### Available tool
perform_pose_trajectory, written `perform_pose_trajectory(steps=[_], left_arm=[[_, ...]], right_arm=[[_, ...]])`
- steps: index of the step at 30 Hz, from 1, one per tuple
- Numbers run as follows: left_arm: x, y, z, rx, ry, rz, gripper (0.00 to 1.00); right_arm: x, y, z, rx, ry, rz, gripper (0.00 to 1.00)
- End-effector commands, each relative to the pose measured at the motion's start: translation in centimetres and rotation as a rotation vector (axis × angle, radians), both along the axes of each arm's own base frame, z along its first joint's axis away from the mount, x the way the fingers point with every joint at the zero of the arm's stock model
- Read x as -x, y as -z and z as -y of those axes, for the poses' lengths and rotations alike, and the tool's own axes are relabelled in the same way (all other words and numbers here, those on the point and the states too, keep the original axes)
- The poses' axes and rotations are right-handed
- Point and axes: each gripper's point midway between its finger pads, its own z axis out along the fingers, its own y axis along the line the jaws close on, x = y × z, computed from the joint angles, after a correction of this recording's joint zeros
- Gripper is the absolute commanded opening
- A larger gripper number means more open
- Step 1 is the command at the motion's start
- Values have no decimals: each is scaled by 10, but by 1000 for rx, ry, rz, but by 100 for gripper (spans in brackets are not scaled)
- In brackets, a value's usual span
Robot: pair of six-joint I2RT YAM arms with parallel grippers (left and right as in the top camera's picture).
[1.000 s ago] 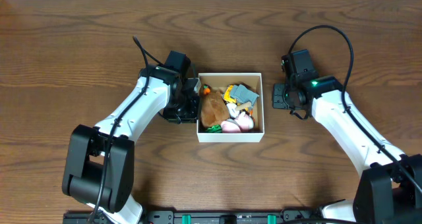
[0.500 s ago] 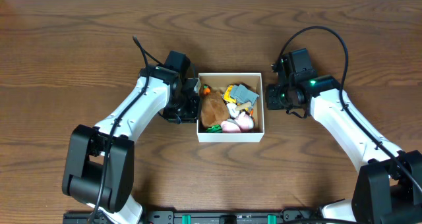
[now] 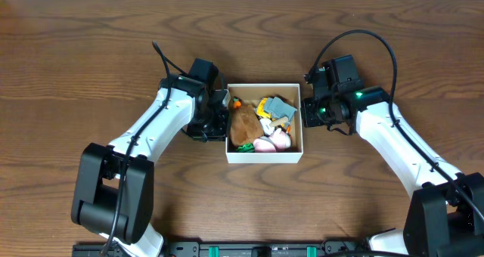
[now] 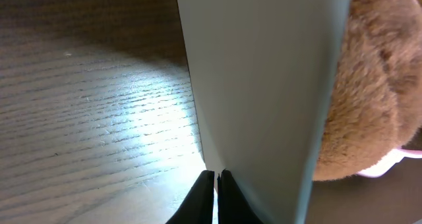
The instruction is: Pack container
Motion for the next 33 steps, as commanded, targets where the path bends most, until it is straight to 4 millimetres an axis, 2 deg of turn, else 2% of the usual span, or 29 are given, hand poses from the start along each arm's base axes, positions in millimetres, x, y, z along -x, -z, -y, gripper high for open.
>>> perform_pose_trajectory(steps=[1,7,10,15,19,20,21,22,23,24,25,28,33], left_arm=[[2,0,1,14,-5,-15,6],[2,0,1,14,-5,-14,6],[-3,3,-7,-33,-7,13,6],[-27,1,-34,-176,-34,127,7],[-55,-15,-54,-232,-92,236,8],[-65,-21,-61,-245,-114,271,12],[-75,-28,-68,-258,-135,308,24],[-84,-35,-76,-269,-159,345,50],[-92,-42,-83,-280,-183,381,69],[-100,-49,-90,-289,-207,417,95],[-112,-60,-102,-302,-246,472,98],[-130,-74,-121,-311,-312,555,98],[-141,-80,-141,-314,-372,591,98]], right_arm=[[2,1,-10,-34,-41,-4,11],[0,1,-9,-26,-37,5,11],[-5,2,0,20,-7,26,10],[-28,-6,19,107,67,112,15],[-50,-23,42,163,139,178,20],[-56,-30,48,178,151,201,23],[-62,-37,53,193,160,221,35],[-68,-43,59,208,169,242,51],[-73,-50,63,224,176,264,78],[-79,-57,69,241,195,288,99],[-88,-64,79,274,230,328,99],[-103,-77,99,343,309,411,99],[-116,-90,106,342,347,480,99]])
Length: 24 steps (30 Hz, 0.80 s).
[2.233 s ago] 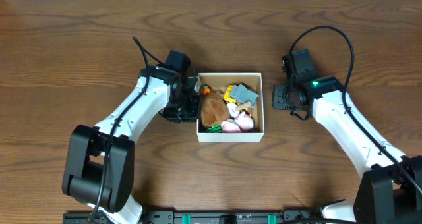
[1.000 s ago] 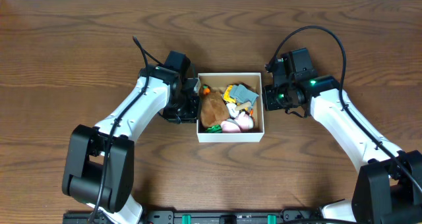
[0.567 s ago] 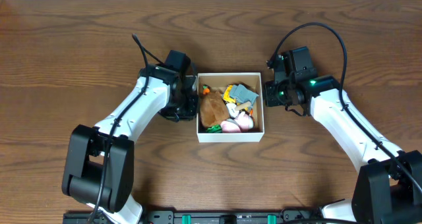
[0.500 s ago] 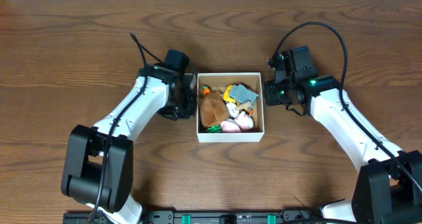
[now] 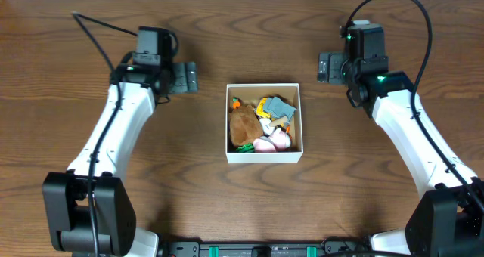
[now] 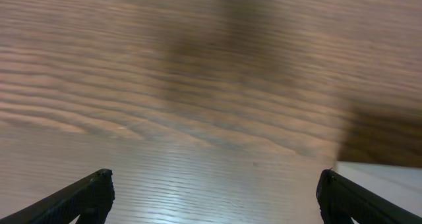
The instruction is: Pack container
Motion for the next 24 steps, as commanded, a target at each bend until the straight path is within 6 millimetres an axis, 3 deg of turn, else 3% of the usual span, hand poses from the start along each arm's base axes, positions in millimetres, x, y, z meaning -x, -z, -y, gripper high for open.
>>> perform_pose_trajectory(steps=[1,4,8,11,14,18,24], left_arm=[[-5,-10,-19,-30,-46,29,98],[6,-15,-25,-48,-33,9,98],[21,-40,-27,-44,-38,45,98],[37,-65,-23,-15,-23,101,98],[61,-88,-17,23,0,152,98],[95,-108,-19,31,2,248,98],[149,-135,-22,50,-3,466,98]], right_arm=[[-10,-14,17,68,40,56,99],[-8,-28,15,89,13,87,99],[3,-70,13,25,64,189,99],[21,-104,9,-3,60,267,99],[45,-123,14,4,99,330,99],[85,-128,22,45,137,390,99],[144,-102,13,14,57,431,99]])
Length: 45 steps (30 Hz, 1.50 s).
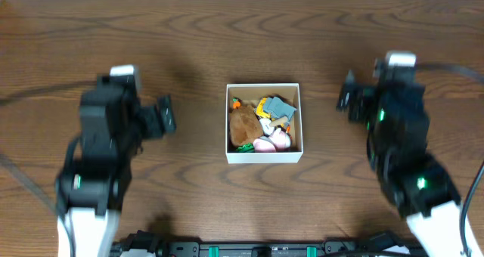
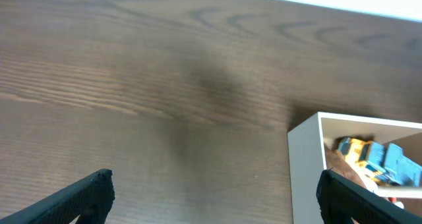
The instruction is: Pack container
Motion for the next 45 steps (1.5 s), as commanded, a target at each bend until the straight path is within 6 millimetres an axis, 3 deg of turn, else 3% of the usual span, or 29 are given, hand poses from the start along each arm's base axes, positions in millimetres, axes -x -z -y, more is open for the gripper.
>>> perform_pose_trajectory(steps=[1,8,14,17,26,45], left_arm=[[33,-16,-2,8,4,139,98],[94,-32,-6,17,5,337,98],[121,-27,-12,13,-18,367,98],[121,-27,-12,18,-21,369,98],[121,-27,-12,18,-20,367,98],[121,-27,-12,18,-20,367,98]], right_arm=[[35,24,0,-1,-18,16,98],[81,57,4,-109,-52,84,99],[102,67,27,-120,31,111,99],[106,66,39,-104,89,126,99],[108,64,50,-103,156,143,99],[120,98,56,-24,154,-6,99]])
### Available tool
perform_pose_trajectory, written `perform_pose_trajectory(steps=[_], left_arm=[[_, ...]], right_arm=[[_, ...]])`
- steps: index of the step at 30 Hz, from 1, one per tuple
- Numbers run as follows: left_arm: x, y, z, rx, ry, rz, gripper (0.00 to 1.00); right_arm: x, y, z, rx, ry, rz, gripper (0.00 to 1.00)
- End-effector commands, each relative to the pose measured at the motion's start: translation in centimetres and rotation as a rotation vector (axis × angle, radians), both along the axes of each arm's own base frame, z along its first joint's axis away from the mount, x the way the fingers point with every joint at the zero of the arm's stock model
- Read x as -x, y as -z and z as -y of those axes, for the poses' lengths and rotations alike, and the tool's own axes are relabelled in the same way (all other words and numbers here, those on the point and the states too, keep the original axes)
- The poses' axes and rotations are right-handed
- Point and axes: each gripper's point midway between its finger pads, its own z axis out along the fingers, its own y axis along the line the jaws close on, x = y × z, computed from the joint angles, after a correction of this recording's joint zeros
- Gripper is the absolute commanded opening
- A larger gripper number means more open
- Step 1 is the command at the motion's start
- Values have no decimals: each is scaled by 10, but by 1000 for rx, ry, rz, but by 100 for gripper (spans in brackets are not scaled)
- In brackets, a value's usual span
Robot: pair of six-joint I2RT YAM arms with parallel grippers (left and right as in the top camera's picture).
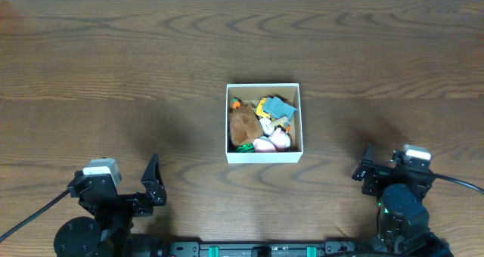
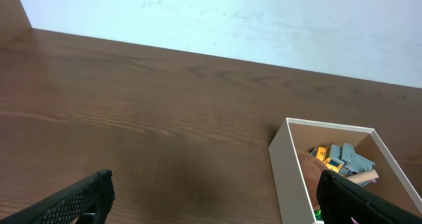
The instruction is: Pack container
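Observation:
The white box [image 1: 264, 156] stands at the table's middle, filled with a brown plush toy [image 1: 243, 124], a yellow and grey-blue toy [image 1: 275, 106], a pink-white item [image 1: 274, 141] and small orange and green bits. My left gripper [image 1: 153, 183] sits drawn back at the near left edge, open and empty, well clear of the box. In the left wrist view its gripper [image 2: 214, 207] looks across bare wood, with the white box [image 2: 289, 165] ahead to the right. My right gripper [image 1: 364, 166] is drawn back at the near right edge, jaws apart, nothing in them.
Dark wooden table [image 1: 113, 68] all round the box. A pale wall [image 2: 264, 20] rises behind the table's far edge in the left wrist view. Both arm bases sit at the near edge.
Both arms have moved back from mid-table to the near edge, farther from the box. The left wrist view now takes in the whole box and the far wall. Box and contents have not moved.
At first both grippers pressed against the box's left and right walls, the left one shut. Then both were lifted away toward the far side, the left open. Later they stood beside the box at mid-table, and now rest at the near edge.

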Motion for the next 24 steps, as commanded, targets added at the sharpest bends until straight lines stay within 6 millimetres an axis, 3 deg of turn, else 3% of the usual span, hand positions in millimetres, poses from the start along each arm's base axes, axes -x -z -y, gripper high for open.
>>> perform_pose_trajectory(steps=[1,11,15,24], left_arm=[[0,1,-3,-3,-19,1,98],[0,1,-3,-3,-19,1,98],[0,1,-3,-3,-19,1,98],[0,1,-3,-3,-19,1,98]], right_arm=[[1,0,1,-3,7,5,99],[18,20,6,29,-8,-84,99],[17,19,2,-20,-32,-51,99],[-12,29,-38,53,-345,122,99]])
